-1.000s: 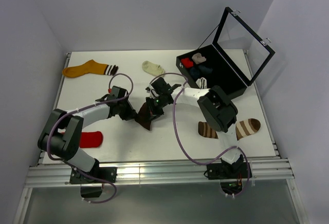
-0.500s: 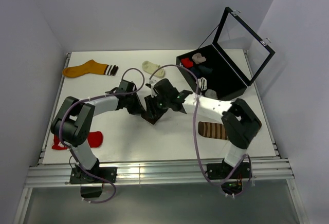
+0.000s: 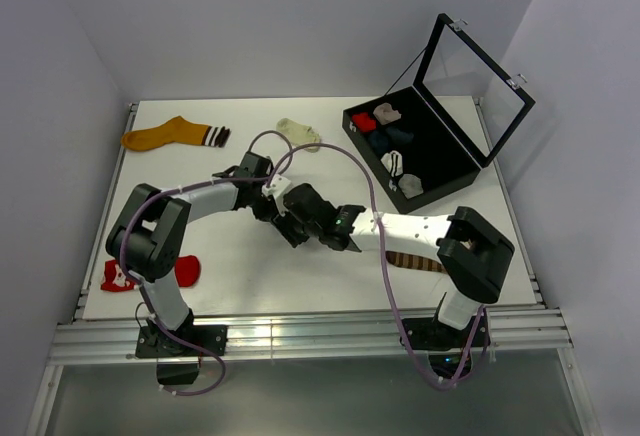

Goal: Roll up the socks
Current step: Roll the sock at the center of the board.

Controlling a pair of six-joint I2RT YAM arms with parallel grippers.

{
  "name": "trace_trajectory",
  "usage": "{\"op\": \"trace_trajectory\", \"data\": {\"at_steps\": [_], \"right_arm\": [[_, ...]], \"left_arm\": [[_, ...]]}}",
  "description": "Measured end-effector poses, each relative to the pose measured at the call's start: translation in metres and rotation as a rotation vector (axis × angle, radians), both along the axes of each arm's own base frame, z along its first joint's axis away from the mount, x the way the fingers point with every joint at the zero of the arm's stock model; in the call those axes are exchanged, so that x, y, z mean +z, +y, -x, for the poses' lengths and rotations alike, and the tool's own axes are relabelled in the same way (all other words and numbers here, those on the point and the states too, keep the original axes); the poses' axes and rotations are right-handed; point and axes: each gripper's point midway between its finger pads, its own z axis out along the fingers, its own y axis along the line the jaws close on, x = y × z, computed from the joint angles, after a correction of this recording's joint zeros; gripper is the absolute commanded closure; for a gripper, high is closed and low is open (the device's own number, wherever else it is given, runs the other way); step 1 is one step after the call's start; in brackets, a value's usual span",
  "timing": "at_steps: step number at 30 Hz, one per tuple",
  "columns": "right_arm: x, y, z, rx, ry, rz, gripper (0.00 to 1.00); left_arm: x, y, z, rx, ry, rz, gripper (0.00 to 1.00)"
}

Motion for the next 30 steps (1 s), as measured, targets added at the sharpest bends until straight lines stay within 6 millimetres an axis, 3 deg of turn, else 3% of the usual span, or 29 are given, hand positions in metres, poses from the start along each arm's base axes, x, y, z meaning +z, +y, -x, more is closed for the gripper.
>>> {"op": "trace_trajectory", "data": {"at_steps": [10, 19, 28, 30], "right_arm": [[0.005, 0.001, -0.011, 0.035, -0.082, 0.034, 0.43], [-0.027, -0.006, -0.011, 0.036, -0.061, 0.109, 0.44], [-0.063, -0.027, -0.013, -0.014, -0.056, 0.203, 0.58], [-0.065, -0.029, -0.015, -0.028, -0.059, 0.198, 0.73]], "left_arm": [[0.000, -0.001, 0.001, -0.025, -0.012, -0.029, 0.82], [0.000, -0.001, 0.001, -0.031, -0.013, -0.034, 0.82], [0.000, -0.001, 0.002, -0.062, -0.028, -0.050, 0.81], [0.000, -0.001, 0.002, -0.068, -0.031, -0.052, 0.80]]}}
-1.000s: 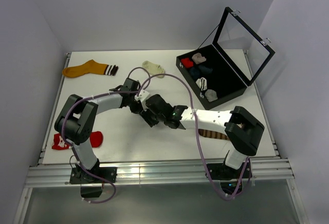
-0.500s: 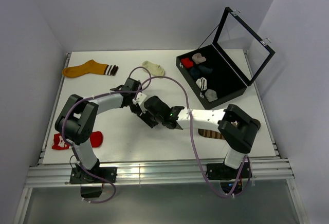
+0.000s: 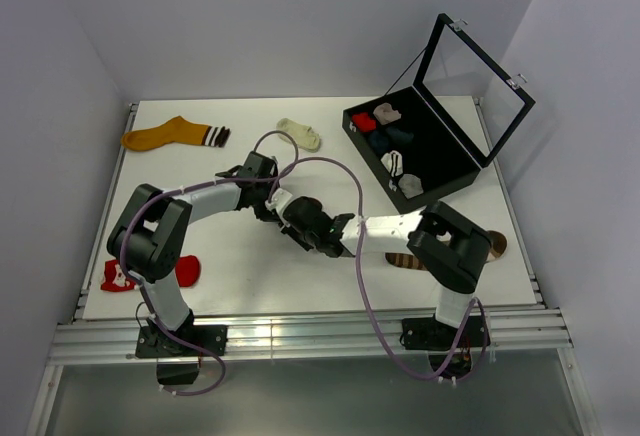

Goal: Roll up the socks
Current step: Roll the sock at the center of the board.

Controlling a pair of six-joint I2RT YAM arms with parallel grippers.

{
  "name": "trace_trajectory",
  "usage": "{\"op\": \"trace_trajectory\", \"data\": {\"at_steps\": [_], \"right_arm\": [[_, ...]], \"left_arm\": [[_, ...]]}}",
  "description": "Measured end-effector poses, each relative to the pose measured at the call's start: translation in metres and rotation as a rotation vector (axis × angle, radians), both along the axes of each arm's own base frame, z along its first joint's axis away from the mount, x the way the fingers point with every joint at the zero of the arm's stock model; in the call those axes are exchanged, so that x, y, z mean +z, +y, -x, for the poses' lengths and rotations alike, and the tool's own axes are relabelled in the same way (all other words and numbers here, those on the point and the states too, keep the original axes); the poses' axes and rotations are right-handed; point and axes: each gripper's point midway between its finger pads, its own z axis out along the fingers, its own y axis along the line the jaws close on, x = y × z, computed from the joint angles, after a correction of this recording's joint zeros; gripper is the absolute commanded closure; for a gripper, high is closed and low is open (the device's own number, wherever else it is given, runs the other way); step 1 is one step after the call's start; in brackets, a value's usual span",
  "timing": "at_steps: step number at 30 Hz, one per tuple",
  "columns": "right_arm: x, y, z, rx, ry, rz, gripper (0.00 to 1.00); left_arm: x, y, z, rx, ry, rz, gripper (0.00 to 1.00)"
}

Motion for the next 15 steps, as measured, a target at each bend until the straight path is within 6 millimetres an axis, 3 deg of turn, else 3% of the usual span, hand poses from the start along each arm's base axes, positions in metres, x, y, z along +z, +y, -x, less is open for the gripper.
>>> {"op": "trace_trajectory", "data": {"at_steps": [1, 2, 4, 8, 15], "right_arm": [[0.000, 0.000, -0.001, -0.003, -0.001, -0.004, 0.79], [0.000, 0.000, -0.002, -0.007, -0.001, -0.009, 0.91], [0.000, 0.001, -0.001, -0.009, 0.009, -0.024, 1.00], [0.001, 0.002, 0.001, 0.006, 0.064, -0.061, 1.00], [0.005, 0.004, 0.014, 0.040, 0.177, -0.106, 1.00]], "left_arm": [[0.000, 0.000, 0.000, -0.001, 0.000, 0.000, 0.76], [0.000, 0.000, 0.000, -0.001, -0.001, 0.000, 0.74], [0.002, 0.001, 0.000, 0.001, -0.004, -0.002, 0.68], [0.004, 0.005, 0.000, 0.014, -0.008, -0.017, 0.61], [0.004, 0.010, -0.001, 0.035, 0.001, -0.025, 0.68]]}}
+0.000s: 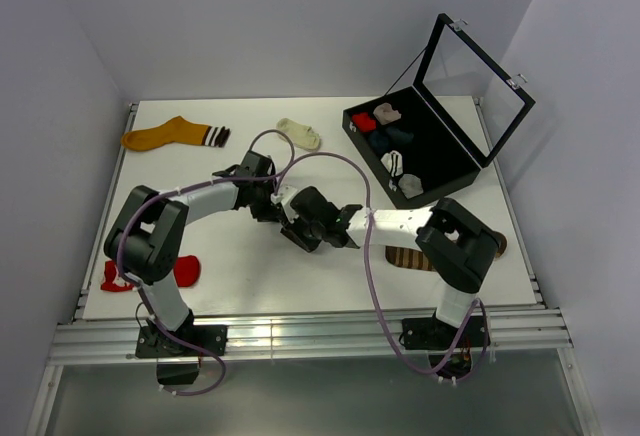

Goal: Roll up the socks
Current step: Roll the sock at the center of the board.

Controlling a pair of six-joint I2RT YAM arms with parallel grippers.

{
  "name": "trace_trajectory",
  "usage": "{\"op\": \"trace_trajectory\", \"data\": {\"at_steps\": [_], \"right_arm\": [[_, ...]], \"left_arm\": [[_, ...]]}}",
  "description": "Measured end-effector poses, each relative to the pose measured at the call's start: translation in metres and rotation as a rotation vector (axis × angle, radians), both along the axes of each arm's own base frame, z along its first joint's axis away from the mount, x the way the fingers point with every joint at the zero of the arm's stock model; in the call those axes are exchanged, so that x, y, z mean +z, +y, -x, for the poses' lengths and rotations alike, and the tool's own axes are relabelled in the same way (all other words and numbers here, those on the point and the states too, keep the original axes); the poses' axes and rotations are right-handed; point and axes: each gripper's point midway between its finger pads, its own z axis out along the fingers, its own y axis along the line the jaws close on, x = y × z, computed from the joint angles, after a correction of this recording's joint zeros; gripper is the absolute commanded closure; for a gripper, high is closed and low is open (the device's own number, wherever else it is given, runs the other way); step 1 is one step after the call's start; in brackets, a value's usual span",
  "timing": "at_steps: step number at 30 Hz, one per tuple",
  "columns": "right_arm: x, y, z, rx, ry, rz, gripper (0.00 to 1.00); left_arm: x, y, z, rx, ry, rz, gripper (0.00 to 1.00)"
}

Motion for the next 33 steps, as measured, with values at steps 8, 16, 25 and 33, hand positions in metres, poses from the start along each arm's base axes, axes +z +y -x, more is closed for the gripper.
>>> {"op": "trace_trajectory", "data": {"at_steps": [8, 16, 25, 33], "right_arm": [[0.003, 0.001, 0.007, 0.042, 0.029, 0.015, 1.00], [0.006, 0.007, 0.010, 0.070, 0.060, 0.010, 1.00], [0.001, 0.031, 0.016, 0.138, 0.205, -0.035, 1.00], [0.003, 0.046, 0.011, 0.139, 0.395, -0.097, 1.00]], "left_arm": [[-0.002, -0.006, -0.002, -0.003, 0.008, 0.032, 0.75], [0.000, -0.013, -0.004, 0.004, 0.001, 0.063, 0.65], [0.005, 0.044, 0.015, 0.226, 0.004, 0.031, 0.49], [0.028, 0.074, 0.045, 0.351, -0.061, 0.056, 0.30]]}}
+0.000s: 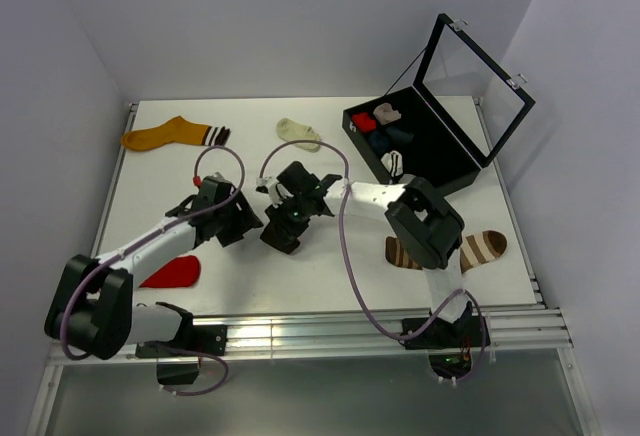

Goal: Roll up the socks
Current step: Roll the sock at the center of the board.

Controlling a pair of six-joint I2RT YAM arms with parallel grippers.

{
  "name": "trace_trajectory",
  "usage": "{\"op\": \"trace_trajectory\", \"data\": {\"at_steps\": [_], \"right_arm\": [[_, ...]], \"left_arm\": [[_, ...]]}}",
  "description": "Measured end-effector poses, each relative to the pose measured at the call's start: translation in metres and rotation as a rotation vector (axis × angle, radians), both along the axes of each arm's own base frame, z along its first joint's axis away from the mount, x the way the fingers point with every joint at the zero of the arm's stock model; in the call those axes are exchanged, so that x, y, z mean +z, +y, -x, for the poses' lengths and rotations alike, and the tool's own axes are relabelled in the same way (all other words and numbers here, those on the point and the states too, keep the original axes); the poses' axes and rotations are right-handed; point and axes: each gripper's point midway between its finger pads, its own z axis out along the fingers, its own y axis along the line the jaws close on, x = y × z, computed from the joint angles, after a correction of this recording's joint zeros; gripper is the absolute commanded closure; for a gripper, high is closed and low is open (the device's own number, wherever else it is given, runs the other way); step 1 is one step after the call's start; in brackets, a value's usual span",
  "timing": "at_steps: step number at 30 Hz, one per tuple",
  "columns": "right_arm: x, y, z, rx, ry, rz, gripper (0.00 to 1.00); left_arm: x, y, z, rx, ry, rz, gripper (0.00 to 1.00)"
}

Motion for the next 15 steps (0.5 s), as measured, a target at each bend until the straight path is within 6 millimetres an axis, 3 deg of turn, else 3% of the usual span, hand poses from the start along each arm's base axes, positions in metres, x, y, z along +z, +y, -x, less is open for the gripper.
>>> {"op": "trace_trajectory", "data": {"at_steps": [4, 10, 15], "right_arm": [[0.000, 0.003, -0.002, -0.033, 0.131, -0.033, 1.00], [0.000, 0.007, -0.003, -0.088, 0.296, -0.070, 1.00], [-0.001, 0.011, -0.001, -0.106, 0.361, -0.086, 1.00]], "left_arm": [[0.002, 0.000, 0.012, 0.009, -0.016, 0.040, 0.33], [-0.012, -0.006, 0.022, 0.015, 0.013, 0.096, 0.38], [-0.020, -0.013, 0.018, 0.023, 0.028, 0.127, 0.41]]}}
